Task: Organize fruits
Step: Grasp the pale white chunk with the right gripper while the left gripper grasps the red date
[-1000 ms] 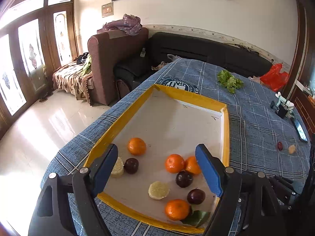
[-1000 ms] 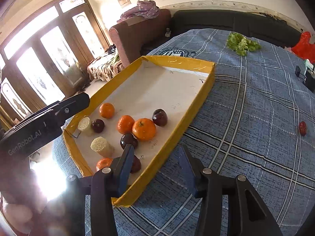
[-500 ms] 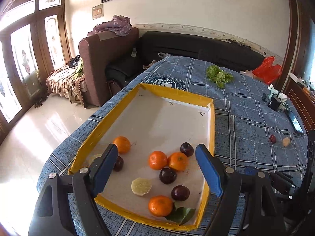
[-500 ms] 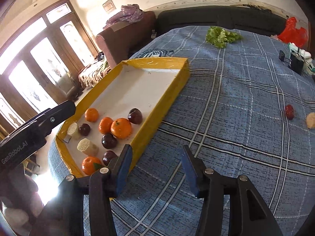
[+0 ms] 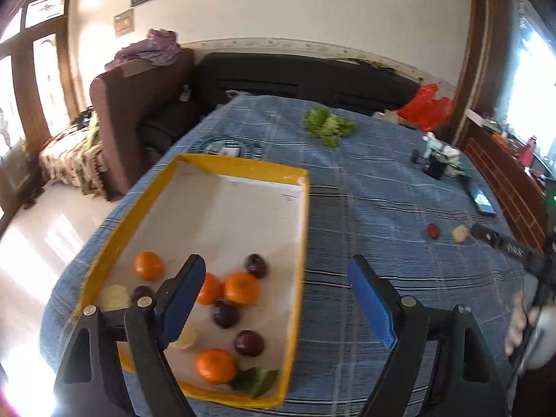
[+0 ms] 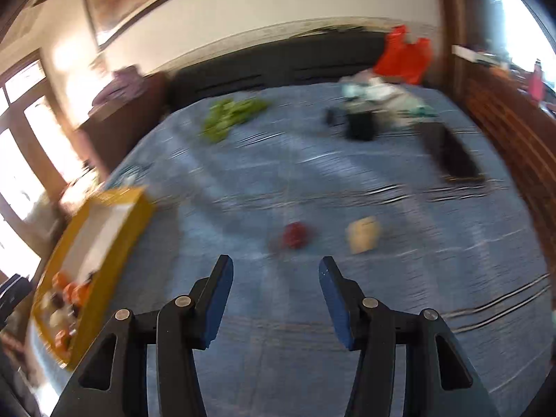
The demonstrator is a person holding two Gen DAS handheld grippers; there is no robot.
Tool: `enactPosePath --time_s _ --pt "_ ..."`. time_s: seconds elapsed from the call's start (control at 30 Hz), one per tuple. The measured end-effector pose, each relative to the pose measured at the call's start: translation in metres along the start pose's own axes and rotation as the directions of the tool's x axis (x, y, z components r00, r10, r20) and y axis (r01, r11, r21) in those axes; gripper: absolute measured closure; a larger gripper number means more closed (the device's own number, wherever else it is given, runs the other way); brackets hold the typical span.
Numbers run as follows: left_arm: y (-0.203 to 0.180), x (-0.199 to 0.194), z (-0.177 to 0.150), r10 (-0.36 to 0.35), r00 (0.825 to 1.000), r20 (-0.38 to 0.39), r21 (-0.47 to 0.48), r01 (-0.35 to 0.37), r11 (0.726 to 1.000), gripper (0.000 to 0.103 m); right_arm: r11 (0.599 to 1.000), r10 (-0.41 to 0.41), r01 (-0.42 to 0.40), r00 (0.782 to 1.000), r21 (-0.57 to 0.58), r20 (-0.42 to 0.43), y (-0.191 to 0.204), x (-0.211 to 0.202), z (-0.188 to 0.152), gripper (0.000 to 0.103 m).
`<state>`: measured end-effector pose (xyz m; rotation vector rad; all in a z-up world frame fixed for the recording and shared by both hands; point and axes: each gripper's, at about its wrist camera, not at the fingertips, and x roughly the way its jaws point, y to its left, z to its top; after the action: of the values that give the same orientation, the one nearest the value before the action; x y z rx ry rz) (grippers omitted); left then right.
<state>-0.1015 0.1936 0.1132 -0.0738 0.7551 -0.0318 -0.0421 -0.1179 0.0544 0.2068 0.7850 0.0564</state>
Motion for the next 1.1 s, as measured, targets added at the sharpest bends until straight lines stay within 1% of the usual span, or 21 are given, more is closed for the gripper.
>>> enactPosePath --time_s 0.07,0.13,0.17,0.23,0.27,0.37,0.4,0.47,0.53,0.57,0.6,0.63,0.7,0.77,0.83,0.9,0.97,1.03,1.1 --pt "-0.017 0.008 -0.002 -0.051 0.998 -0.031 0.017 0.051 0.999 0.02 0.998 -0.053 0.053 0.999 0.028 0.0 -0.027 0.008 0.012 0.047" --pt "-0.032 0.018 -0.006 -0.094 0.993 -0.075 0.034 0.097 0.995 0.02 0.997 -0.061 0.061 0.998 0.05 -0.01 -0.042 0.02 0.019 0.047" --pt "-0.037 0.022 -0.008 -0.106 0.99 -0.092 0.038 0.11 0.993 0.02 0.996 -0.058 0.059 0.998 0.062 -0.016 -0.048 0.029 0.022 0.047" --pt "-0.048 0.028 -0.009 -0.131 0.983 -0.127 0.045 0.138 0.989 0.02 0.993 -0.081 0.082 0.997 0.084 -0.006 -0.055 0.043 0.027 0.047" --pt "-0.051 0.031 -0.007 -0.135 0.982 -0.135 0.046 0.142 0.989 0.02 0.991 -0.095 0.095 0.995 0.096 -0.005 -0.059 0.053 0.029 0.047" --pt "-0.058 0.035 -0.001 -0.142 0.98 -0.138 0.049 0.15 0.987 0.02 0.988 -0.089 0.093 0.995 0.124 -0.033 -0.068 0.074 0.029 0.047" --pt "-0.06 0.037 0.003 -0.145 0.98 -0.134 0.048 0.152 0.987 0.02 0.988 -0.088 0.092 0.995 0.123 -0.043 -0.071 0.078 0.026 0.047" --pt "-0.069 0.044 0.011 -0.172 0.977 -0.128 0.05 0.18 0.982 0.02 0.99 -0.092 0.099 0.993 0.103 -0.069 -0.071 0.088 0.02 0.048" --pt "-0.081 0.054 0.019 -0.196 0.971 -0.135 0.055 0.204 0.977 0.021 0.992 -0.099 0.103 0.994 0.076 -0.048 -0.068 0.086 0.018 0.068" --pt "-0.09 0.06 0.023 -0.214 0.967 -0.137 0.064 0.224 0.972 0.025 0.994 -0.075 0.079 0.996 0.08 -0.052 -0.069 0.087 0.018 0.081" --pt "-0.101 0.066 0.025 -0.228 0.964 -0.137 0.078 0.24 0.968 0.029 0.994 -0.063 0.068 0.997 0.089 -0.049 -0.07 0.086 0.018 0.081" --pt "-0.114 0.074 0.028 -0.233 0.962 -0.14 0.1 0.248 0.964 0.03 0.993 -0.066 0.07 0.997 0.095 -0.041 -0.072 0.084 0.017 0.081" --pt "-0.136 0.088 0.03 -0.239 0.959 -0.153 0.132 0.26 0.957 0.03 0.993 -0.06 0.063 0.998 0.101 -0.033 -0.074 0.08 0.018 0.082" --pt "-0.162 0.106 0.032 -0.26 0.949 -0.18 0.164 0.29 0.943 0.03 0.992 -0.036 0.037 0.999 0.12 -0.015 -0.079 0.074 0.02 0.082" --pt "-0.187 0.128 0.032 -0.261 0.943 -0.206 0.2 0.302 0.932 0.03 0.99 -0.016 0.016 1.0 0.138 0.002 -0.082 0.068 0.023 0.082" --pt "-0.206 0.148 0.029 -0.245 0.943 -0.226 0.234 0.297 0.926 0.03 0.988 -0.001 -0.001 1.0 0.151 0.012 -0.086 0.061 0.024 0.082" --pt "-0.22 0.167 0.027 -0.221 0.944 -0.244 0.256 0.283 0.924 0.031 0.985 0.008 -0.009 1.0 0.17 0.012 -0.09 0.058 0.024 0.082" --pt "-0.233 0.183 0.026 -0.209 0.943 -0.26 0.278 0.28 0.919 0.034 0.983 0.013 -0.014 1.0 0.183 0.009 -0.092 0.06 0.026 0.082" --pt "-0.239 0.191 0.025 -0.184 0.949 -0.258 0.307 0.261 0.915 0.036 0.982 0.016 -0.016 1.0 0.189 0.0 -0.092 0.06 0.026 0.082"
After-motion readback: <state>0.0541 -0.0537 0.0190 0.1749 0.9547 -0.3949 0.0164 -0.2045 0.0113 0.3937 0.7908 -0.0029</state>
